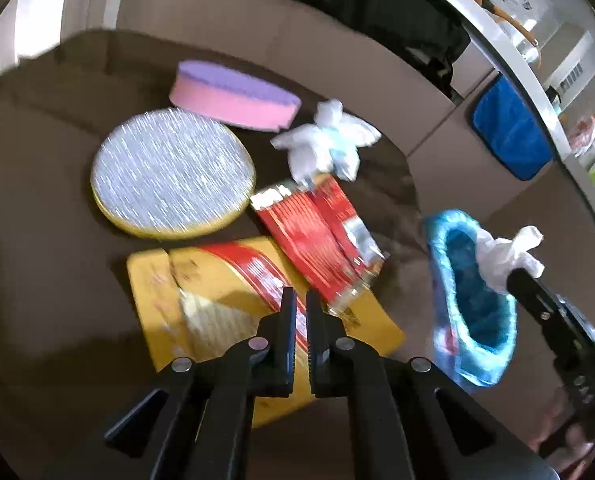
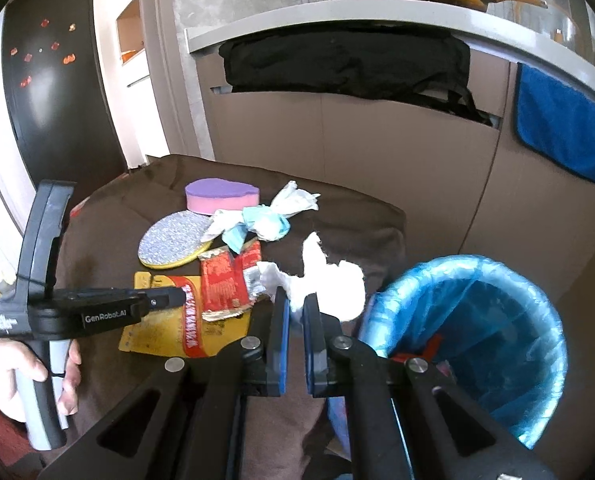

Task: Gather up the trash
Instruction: 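Grasp the crumpled white tissue with the right gripper while the left grasps the yellow wrapper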

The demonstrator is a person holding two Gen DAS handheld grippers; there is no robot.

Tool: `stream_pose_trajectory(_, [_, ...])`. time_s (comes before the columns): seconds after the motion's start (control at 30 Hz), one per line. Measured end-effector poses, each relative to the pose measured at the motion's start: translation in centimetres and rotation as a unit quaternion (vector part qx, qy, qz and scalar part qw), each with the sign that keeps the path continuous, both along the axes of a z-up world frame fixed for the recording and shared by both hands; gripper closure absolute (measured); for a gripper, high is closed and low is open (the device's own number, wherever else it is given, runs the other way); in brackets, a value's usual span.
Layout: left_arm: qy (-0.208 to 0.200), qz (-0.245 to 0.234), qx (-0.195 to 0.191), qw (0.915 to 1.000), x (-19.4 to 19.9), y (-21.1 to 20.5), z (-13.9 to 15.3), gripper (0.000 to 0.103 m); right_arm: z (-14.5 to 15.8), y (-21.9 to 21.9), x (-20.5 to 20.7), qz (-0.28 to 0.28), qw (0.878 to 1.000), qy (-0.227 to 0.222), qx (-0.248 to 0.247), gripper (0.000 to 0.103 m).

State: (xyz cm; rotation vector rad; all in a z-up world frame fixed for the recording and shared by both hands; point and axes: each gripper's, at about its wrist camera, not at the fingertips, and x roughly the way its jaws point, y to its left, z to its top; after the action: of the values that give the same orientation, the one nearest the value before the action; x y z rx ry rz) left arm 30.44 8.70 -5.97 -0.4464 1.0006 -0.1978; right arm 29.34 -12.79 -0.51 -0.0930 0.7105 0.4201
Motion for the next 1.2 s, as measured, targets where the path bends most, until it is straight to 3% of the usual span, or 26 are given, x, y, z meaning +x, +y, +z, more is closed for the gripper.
stream_pose_trajectory(0.13, [-0.028,-0.07,0.075,0.9943,-2.5,-2.3,1.7,0.069,-0.2,-1.2,-0.3,-0.008,1.0,0.004,-0.003,0.098])
stream_pose_trajectory(0.23, [-0.065,-0.131,0.161,0.9761,-5.3,-4.2,2.4,0.051,-0.2,-1.7,-0.7,-0.009,1.0,0.006,-0.001,0.098])
stream_pose_trajectory(0.33, [-0.082,-0.171,0.256,0.9477,-7.1,-6.0,1.6,0.05,0.0,-1.9,-1.4,-0.007,1.0,0.001,0.004,0.098])
stream_pose_trajectory(0.4, [-0.089,-0.18,0.295,0.9343,-7.3,-7.1,0.9,0.05,0.2,-2.0,-2.0,-0.006,1.0,-0.002,0.008,0.098])
stream_pose_trajectory(0.63, [-0.118,-0.149,0.346,0.9188,-5.3,-7.9,-0.3,0.05,0.5,-2.6,-3.6,-0.01,1.0,-0.006,0.013,0.098])
stream_pose_trajectory(0.7, [-0.118,-0.143,0.344,0.9205,-4.5,-7.7,-0.4,0.05,0.4,-2.8,-3.8,-0.012,1.0,-0.004,0.014,0.098])
stream_pose_trajectory(0.73, [-0.117,-0.143,0.331,0.9255,-4.0,-7.4,-0.5,0.051,0.3,-2.9,-3.8,-0.013,1.0,-0.003,0.014,0.098])
stream_pose_trajectory(0.8, [-0.108,-0.138,0.286,0.9421,-3.3,-6.4,-0.6,0.07,0.0,-3.1,-3.8,-0.016,1.0,0.001,0.016,0.098])
stream_pose_trajectory(0.83, [-0.099,-0.126,0.262,0.9516,-3.1,-5.7,-0.7,0.092,0.0,-3.1,-3.8,-0.017,1.0,0.002,0.018,0.098])
stream_pose_trajectory(0.87, [-0.095,-0.111,0.255,0.9559,-3.1,-5.0,-0.6,0.097,-0.2,-3.1,-3.8,-0.017,1.0,0.004,0.02,0.098])
stream_pose_trajectory(1.07, [-0.15,-0.072,0.248,0.9544,-5.6,-2.2,3.3,0.101,0.1,-2.2,-4.4,-0.005,1.0,0.003,0.029,0.098])
stream_pose_trajectory(1.2, [-0.16,-0.062,0.237,0.9563,-6.6,-0.8,6.0,0.101,0.8,-1.1,-4.7,0.004,0.999,0.0,0.036,0.098])
